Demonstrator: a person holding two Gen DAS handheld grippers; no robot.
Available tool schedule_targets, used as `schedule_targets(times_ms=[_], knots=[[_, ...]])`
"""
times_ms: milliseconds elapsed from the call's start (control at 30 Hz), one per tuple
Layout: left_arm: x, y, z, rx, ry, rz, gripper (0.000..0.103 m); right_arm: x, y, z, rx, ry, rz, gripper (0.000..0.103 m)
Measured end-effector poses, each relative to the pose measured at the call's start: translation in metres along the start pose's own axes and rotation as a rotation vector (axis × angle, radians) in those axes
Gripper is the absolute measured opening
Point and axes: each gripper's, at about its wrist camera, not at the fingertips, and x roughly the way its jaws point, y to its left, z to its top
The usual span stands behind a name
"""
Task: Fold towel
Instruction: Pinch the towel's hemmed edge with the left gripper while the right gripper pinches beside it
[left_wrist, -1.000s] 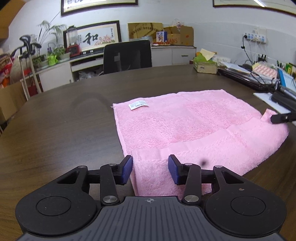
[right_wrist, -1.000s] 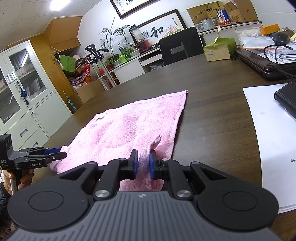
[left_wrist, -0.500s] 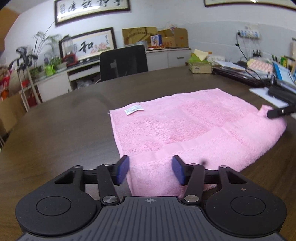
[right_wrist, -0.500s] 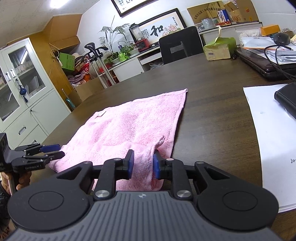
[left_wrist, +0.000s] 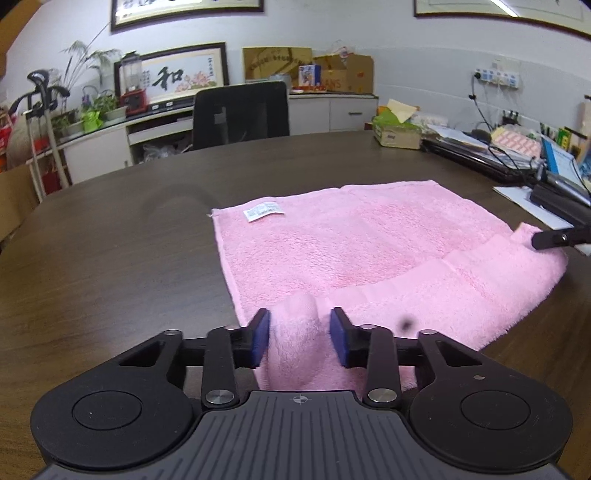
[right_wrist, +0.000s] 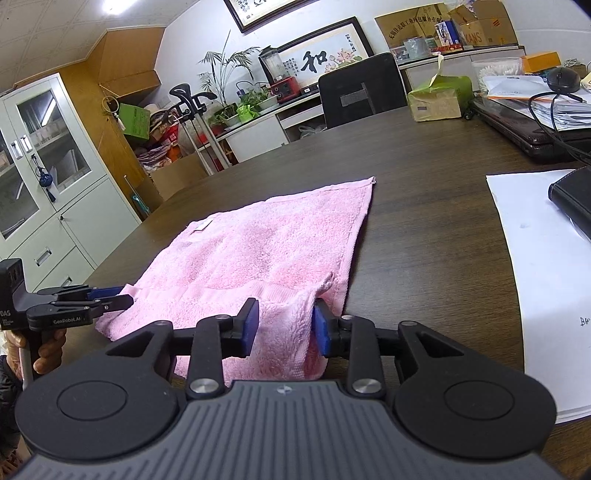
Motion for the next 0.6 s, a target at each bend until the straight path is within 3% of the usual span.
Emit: schedule_targets(times_ms=[100,300,467,600], knots=[[-0.0005,-0.0080,-0.0012,0.044,-0.002,0.006,0.024,-0.0004,-0.0005,-0.0001,0.001,-0.003,-0.001,0.037],[0.0026,-0.0074,0.0022,0.025,0.019,-0.019,0.009,-0.0019,-0.0020,0.0003,0.007,-0.019,0.000,0.043],[0.0015,-0.0105,0.0002,0.013,0.007,-0.001,0.007,-0.0019,0.0011,-0.0003,-0.011,-0.016,-0.010,0.044],[-0.0008,-0.0088,-0.0020,-0.020,-0.001,-0.001,0.007,-0.0029,0.0066,-0.0014,-0.042,-0.020,-0.019,0.032]])
